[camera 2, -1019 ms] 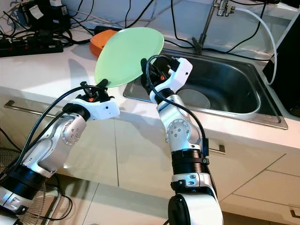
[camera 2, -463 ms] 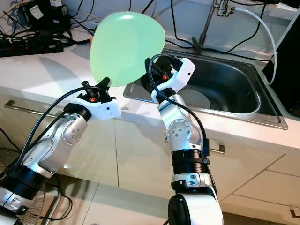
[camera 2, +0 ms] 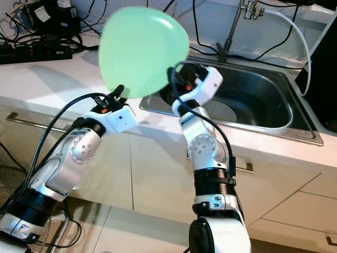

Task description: Kitchen organization

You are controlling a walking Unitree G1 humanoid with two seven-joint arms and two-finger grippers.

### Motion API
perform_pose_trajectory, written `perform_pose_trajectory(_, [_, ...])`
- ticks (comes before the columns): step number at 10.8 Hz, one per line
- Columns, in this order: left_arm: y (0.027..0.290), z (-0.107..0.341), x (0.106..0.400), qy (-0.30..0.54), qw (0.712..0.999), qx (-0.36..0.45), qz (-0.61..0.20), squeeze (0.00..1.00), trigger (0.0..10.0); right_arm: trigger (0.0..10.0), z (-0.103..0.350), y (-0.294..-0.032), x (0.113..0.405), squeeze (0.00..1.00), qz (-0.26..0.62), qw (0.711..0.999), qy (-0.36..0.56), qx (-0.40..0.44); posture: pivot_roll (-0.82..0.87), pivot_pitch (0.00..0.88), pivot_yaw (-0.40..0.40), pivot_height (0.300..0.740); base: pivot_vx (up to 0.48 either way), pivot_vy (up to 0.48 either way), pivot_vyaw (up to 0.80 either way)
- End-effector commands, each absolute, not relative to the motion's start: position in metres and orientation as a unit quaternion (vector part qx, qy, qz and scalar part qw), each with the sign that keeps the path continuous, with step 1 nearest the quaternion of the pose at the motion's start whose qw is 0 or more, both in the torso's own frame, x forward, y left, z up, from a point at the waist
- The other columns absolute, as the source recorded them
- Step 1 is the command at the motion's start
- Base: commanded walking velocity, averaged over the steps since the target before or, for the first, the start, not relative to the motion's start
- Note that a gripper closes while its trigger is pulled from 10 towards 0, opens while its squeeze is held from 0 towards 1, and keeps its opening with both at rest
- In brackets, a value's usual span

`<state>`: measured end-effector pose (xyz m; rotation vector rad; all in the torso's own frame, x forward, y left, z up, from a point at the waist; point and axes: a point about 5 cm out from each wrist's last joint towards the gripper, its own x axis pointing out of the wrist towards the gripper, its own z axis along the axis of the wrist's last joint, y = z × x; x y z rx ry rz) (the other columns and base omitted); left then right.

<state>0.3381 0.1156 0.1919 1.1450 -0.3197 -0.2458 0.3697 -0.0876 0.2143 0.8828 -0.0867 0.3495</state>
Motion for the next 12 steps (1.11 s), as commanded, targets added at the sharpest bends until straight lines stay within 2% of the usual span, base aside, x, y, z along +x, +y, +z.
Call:
perform_pose_trajectory(1, [0.106, 0.211, 0.333, -0.204, 0.819, 0.524, -0.112, 1.00, 10.0, 0.0, 0.211, -0.080, 0.371, 0.00, 0.145, 0.874, -0.035, 0.463, 0.27, 0.017, -0.084, 0.740, 0.000, 0.000, 0.00])
perform_pose_trajectory(3, [0.102, 0.210, 0.331, -0.209, 0.818, 0.522, -0.124, 1.00, 10.0, 0.0, 0.212, -0.091, 0.375, 0.00, 0.110, 0.868, -0.044, 0.483, 0.27, 0.017, -0.084, 0.740, 0.000, 0.000, 0.00])
perform_pose_trajectory(4, [0.100, 0.206, 0.330, -0.204, 0.815, 0.526, -0.132, 0.04, 10.0, 0.0, 0.212, -0.097, 0.378, 0.00, 0.090, 0.863, -0.047, 0.494, 0.28, 0.016, -0.084, 0.740, 0.000, 0.000, 0.00])
perform_pose_trajectory(5, [0.100, 0.202, 0.330, -0.194, 0.826, 0.510, -0.141, 0.00, 10.0, 0.0, 0.213, -0.104, 0.382, 0.00, 0.070, 0.863, -0.056, 0.497, 0.28, 0.015, -0.084, 0.740, 0.000, 0.000, 0.00])
perform_pose_trajectory(6, [0.101, 0.198, 0.330, -0.180, 0.843, 0.484, -0.149, 0.00, 10.0, 0.0, 0.215, -0.112, 0.384, 0.00, 0.050, 0.870, -0.069, 0.485, 0.28, 0.016, -0.085, 0.740, 0.000, 0.000, 0.00])
perform_pose_trajectory(7, [0.098, 0.191, 0.327, -0.155, 0.876, 0.422, -0.174, 0.00, 10.0, 0.0, 0.222, -0.128, 0.387, 0.00, 0.017, 0.879, -0.102, 0.466, 0.28, 0.015, -0.085, 0.740, 0.000, 0.000, 0.00])
perform_pose_trajectory(9, [0.095, 0.187, 0.326, -0.134, 0.904, 0.361, -0.186, 0.00, 10.0, 0.0, 0.229, -0.138, 0.389, 0.00, 0.006, 0.870, -0.127, 0.477, 0.28, 0.016, -0.085, 0.740, 0.000, 0.000, 0.00])
perform_pose_trajectory(10, [0.091, 0.180, 0.326, -0.106, 0.932, 0.289, -0.191, 0.00, 10.0, 0.0, 0.231, -0.151, 0.390, 0.00, -0.030, 0.876, -0.148, 0.458, 0.27, 0.018, -0.083, 0.740, 0.000, 0.000, 0.00])
perform_pose_trajectory(11, [0.089, 0.178, 0.325, -0.091, 0.947, 0.239, -0.194, 0.00, 10.0, 0.0, 0.232, -0.158, 0.390, 0.00, -0.046, 0.881, -0.159, 0.443, 0.27, 0.018, -0.082, 0.740, 0.000, 0.000, 0.00])
perform_pose_trajectory(12, [0.088, 0.174, 0.323, -0.066, 0.966, 0.155, -0.198, 0.00, 10.0, 0.0, 0.232, -0.167, 0.389, 0.00, -0.069, 0.890, -0.176, 0.416, 0.27, 0.020, -0.082, 0.740, 0.000, 0.000, 0.00])
